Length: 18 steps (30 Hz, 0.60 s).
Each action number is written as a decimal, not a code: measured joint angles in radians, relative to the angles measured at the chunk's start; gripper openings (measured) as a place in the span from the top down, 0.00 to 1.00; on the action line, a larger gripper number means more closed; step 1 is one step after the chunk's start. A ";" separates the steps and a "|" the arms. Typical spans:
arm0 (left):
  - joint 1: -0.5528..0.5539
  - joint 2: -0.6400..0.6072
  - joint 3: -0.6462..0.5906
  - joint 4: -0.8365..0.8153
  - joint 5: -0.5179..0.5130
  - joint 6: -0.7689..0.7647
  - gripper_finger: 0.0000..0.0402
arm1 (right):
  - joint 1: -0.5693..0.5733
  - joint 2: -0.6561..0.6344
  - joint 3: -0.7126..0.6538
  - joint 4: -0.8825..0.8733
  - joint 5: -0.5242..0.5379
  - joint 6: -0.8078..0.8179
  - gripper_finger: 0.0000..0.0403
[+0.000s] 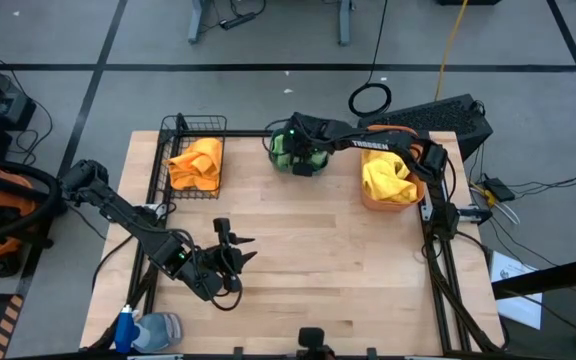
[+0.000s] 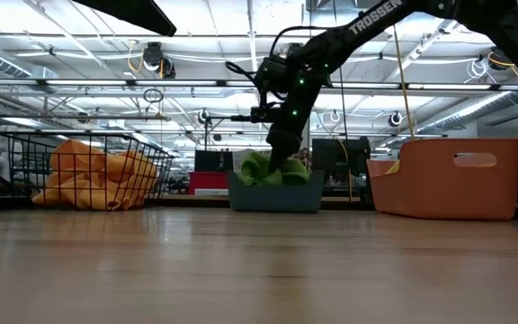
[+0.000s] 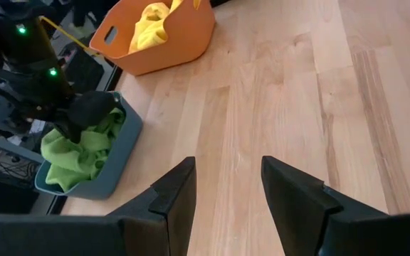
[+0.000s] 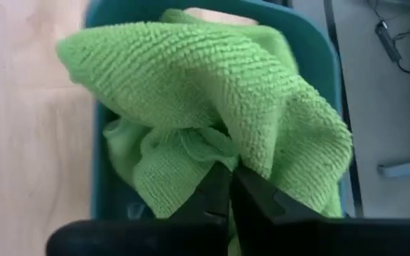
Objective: Sort microfiber towel by color & place in baskets
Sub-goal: Put the green microfiber cloth into the blue bin
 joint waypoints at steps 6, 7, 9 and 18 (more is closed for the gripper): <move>0.000 0.000 0.000 0.000 0.000 0.001 0.59 | -0.050 0.025 0.001 -0.002 -0.081 0.018 1.00; 0.000 0.000 0.000 0.000 0.000 0.001 0.59 | -0.057 0.036 0.000 -0.010 -0.096 0.026 1.00; 0.000 0.000 0.000 0.000 0.000 0.001 0.59 | -0.068 0.057 0.000 -0.015 -0.105 0.037 1.00; 0.000 0.000 0.000 -0.004 0.015 -0.010 0.59 | -0.073 0.031 -0.002 -0.066 -0.096 0.147 0.92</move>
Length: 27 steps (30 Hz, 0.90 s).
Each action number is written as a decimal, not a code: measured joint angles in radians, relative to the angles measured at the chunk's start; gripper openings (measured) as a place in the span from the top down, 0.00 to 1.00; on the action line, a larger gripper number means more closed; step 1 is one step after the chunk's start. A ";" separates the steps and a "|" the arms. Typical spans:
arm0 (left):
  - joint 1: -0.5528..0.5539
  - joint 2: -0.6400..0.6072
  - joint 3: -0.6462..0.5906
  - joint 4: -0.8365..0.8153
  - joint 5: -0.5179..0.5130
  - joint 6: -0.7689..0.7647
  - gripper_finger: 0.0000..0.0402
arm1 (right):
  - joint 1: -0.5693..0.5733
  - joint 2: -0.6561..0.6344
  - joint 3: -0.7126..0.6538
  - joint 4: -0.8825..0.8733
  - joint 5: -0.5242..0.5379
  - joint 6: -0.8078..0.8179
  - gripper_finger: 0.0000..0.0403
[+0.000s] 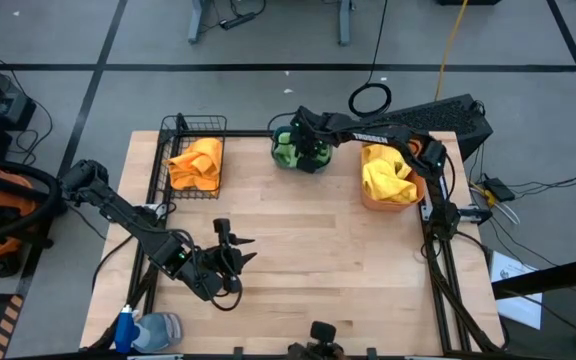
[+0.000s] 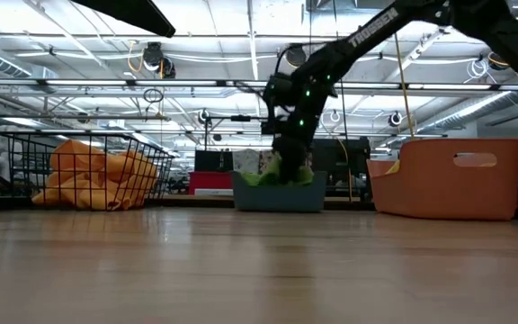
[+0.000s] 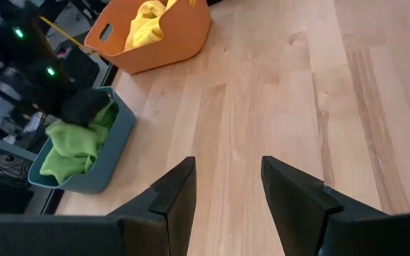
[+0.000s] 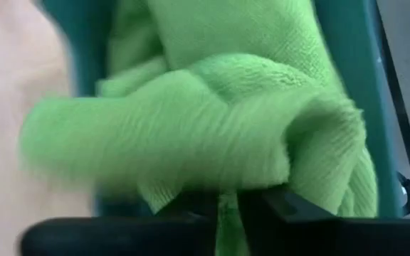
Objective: Sort microfiber towel by color & place in baskets
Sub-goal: Put the green microfiber cloth into the blue bin
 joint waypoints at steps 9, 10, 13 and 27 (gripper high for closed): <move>-0.001 0.000 0.000 -0.006 0.000 -0.007 0.59 | 0.024 -0.092 0.001 -0.155 0.007 0.039 0.58; -0.002 0.000 0.000 -0.006 0.000 -0.007 0.59 | 0.020 -0.098 0.001 -0.166 0.000 0.039 0.55; -0.006 0.000 0.000 -0.006 0.000 -0.007 0.59 | 0.019 -0.102 0.001 -0.152 -0.058 0.035 0.50; -0.011 0.000 0.000 -0.003 0.000 -0.006 0.59 | 0.012 -0.019 0.002 0.058 -0.128 0.021 0.96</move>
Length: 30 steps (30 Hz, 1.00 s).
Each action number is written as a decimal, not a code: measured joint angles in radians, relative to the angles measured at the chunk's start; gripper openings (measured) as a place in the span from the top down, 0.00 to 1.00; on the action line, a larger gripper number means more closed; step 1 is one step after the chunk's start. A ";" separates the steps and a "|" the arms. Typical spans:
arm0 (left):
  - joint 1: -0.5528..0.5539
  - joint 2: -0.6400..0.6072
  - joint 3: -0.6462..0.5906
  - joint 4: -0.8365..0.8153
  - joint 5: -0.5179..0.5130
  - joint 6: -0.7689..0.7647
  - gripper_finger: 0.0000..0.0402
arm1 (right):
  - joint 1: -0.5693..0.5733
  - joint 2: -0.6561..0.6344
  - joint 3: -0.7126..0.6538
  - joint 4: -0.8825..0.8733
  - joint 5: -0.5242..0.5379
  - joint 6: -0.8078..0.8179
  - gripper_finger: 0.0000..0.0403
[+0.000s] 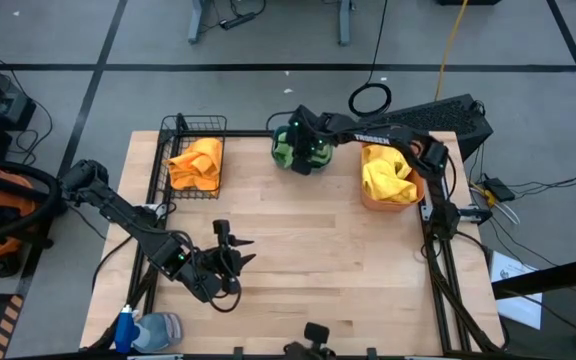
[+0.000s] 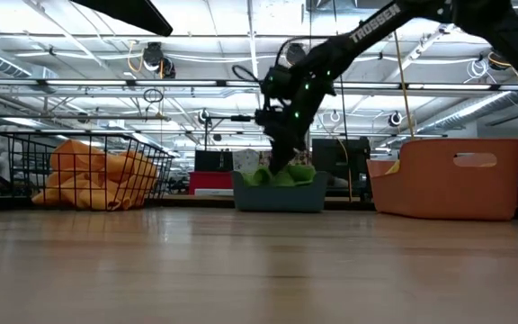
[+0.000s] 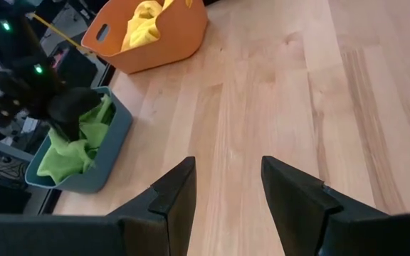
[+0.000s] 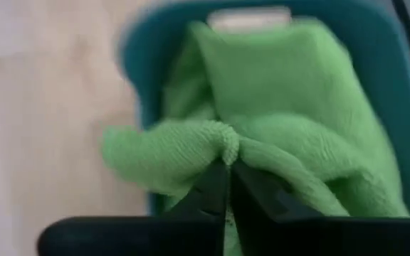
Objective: Sort microfiber towel by color & place in baskets
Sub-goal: Put the green microfiber cloth into the blue bin
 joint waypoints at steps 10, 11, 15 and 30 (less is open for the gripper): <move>-0.004 0.000 0.000 -0.002 0.000 0.000 0.59 | -0.028 0.014 -0.001 0.005 -0.001 0.040 0.98; -0.004 0.000 0.000 -0.002 0.000 0.000 0.59 | -0.023 0.007 -0.002 0.004 -0.001 0.039 0.99; -0.004 0.000 0.000 -0.002 0.000 0.000 0.59 | -0.003 -0.037 -0.001 -0.007 0.019 0.042 0.98; -0.018 0.000 0.000 0.007 0.000 -0.001 0.59 | 0.102 -0.243 0.000 -0.234 0.182 0.083 0.62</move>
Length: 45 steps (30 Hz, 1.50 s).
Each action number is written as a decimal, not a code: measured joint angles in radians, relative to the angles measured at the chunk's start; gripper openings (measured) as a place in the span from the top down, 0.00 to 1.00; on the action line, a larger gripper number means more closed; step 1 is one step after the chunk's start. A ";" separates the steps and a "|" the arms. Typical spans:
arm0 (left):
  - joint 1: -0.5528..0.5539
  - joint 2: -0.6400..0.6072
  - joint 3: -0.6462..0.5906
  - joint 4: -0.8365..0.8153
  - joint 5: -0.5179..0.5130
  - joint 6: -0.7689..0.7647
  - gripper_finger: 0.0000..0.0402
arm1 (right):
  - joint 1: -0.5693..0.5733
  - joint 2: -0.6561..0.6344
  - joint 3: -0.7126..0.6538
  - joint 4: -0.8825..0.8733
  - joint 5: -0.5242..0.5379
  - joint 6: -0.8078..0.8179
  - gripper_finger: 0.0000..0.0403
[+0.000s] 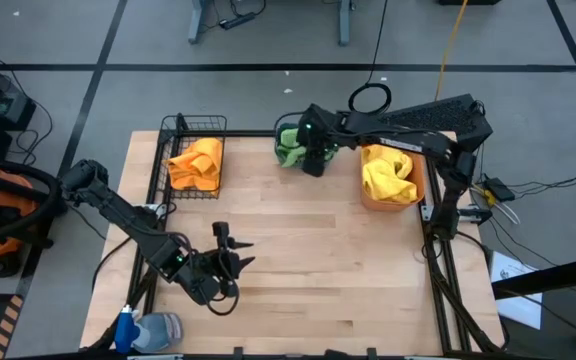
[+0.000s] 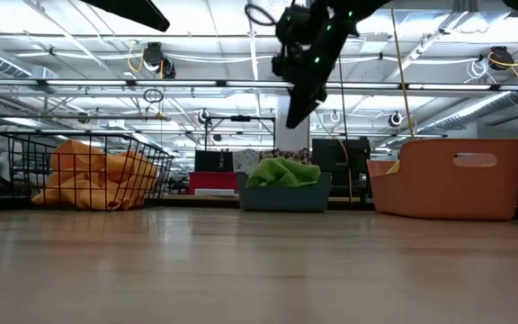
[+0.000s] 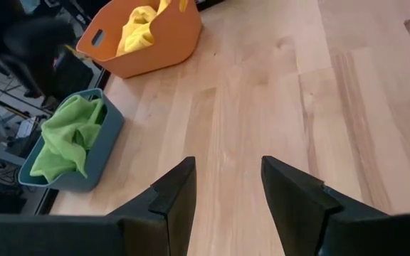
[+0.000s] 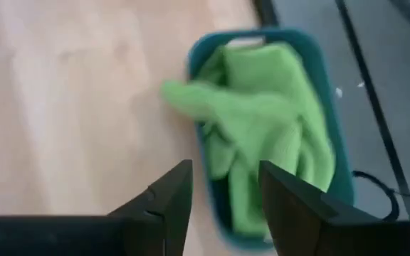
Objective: Sort microfiber towel by color & place in baskets
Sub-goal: Put the green microfiber cloth into the blue bin
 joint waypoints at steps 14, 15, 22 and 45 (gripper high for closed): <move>-0.011 0.000 0.000 0.011 0.000 -0.001 0.59 | -0.097 -0.119 -0.343 0.064 0.125 0.039 0.86; -0.012 0.000 0.000 0.011 0.000 -0.001 0.59 | -0.109 -0.114 -0.362 0.087 0.125 0.035 0.89; -0.003 0.000 0.000 0.014 -0.008 0.002 0.59 | -0.150 -0.088 -0.417 0.188 0.126 0.002 0.98; 0.014 0.000 0.000 0.009 -0.005 0.002 0.59 | -0.085 -0.050 -0.217 0.274 0.040 -0.108 0.97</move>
